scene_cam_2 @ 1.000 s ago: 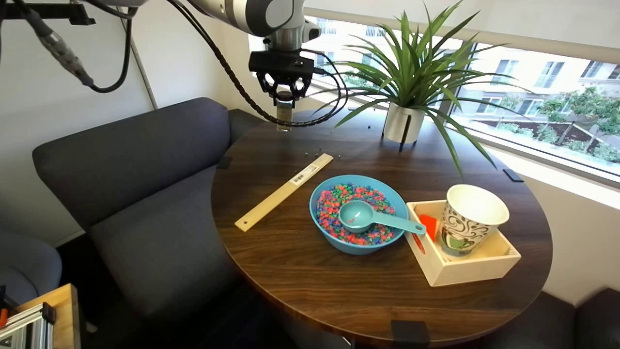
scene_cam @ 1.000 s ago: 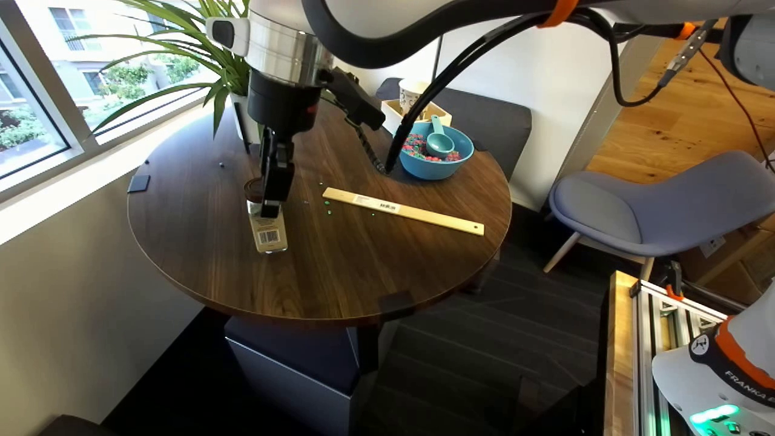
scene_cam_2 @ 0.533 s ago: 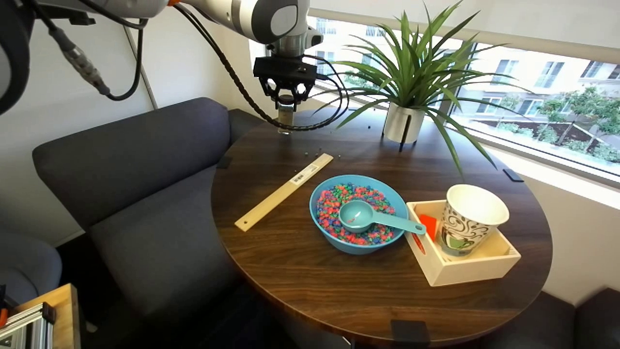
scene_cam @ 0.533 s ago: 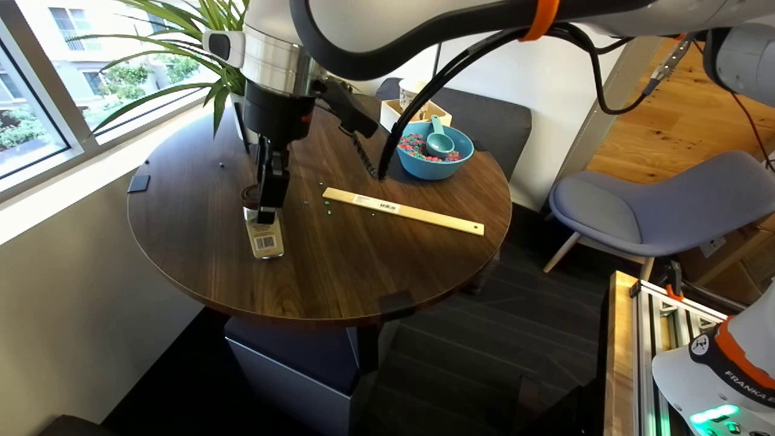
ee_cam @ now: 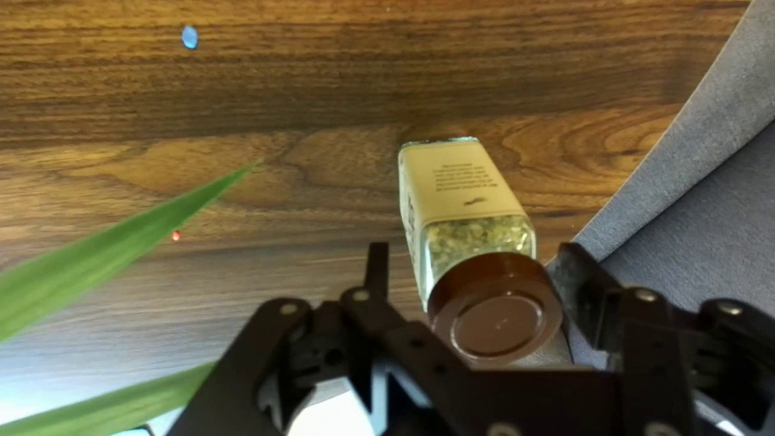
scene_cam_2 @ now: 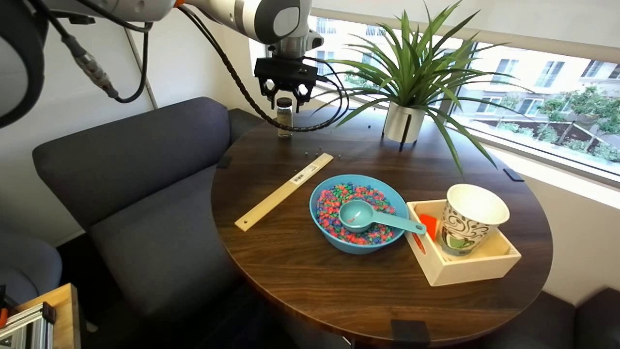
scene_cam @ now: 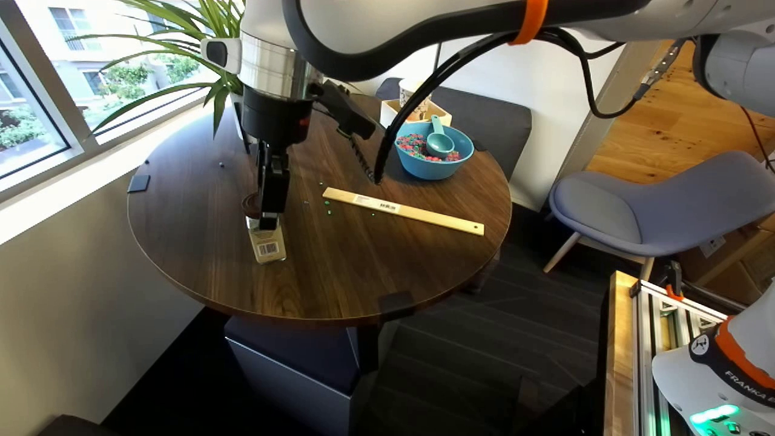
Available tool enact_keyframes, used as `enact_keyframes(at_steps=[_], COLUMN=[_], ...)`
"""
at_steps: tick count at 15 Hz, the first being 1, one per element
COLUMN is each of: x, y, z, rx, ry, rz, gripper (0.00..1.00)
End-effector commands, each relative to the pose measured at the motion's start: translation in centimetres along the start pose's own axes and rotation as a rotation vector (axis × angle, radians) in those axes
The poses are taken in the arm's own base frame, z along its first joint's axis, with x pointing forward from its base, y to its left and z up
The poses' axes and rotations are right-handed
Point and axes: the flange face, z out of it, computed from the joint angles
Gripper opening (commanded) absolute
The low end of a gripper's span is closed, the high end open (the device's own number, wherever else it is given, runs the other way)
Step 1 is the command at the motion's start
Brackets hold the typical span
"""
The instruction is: Move the glass jar to the left.
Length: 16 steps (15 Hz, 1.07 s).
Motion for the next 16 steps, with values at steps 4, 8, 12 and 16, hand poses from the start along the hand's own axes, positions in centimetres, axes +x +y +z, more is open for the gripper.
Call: enact_keyframes(at_steps=[4,8,12,16], x=[0.9,1.2,0.1,0.4], y=[-0.9,-2.2,-2.6,-1.8], z=[-3.1,-7.8,-14.1,-16.2], rx=[-0.01,-0.057,-0.192,-0.233], ry=[0.021,0.111,0.258,0.316], rz=[-0.025,-0.044,0.018,0.04], gripper=[1.0,1.0,1.0,1.0])
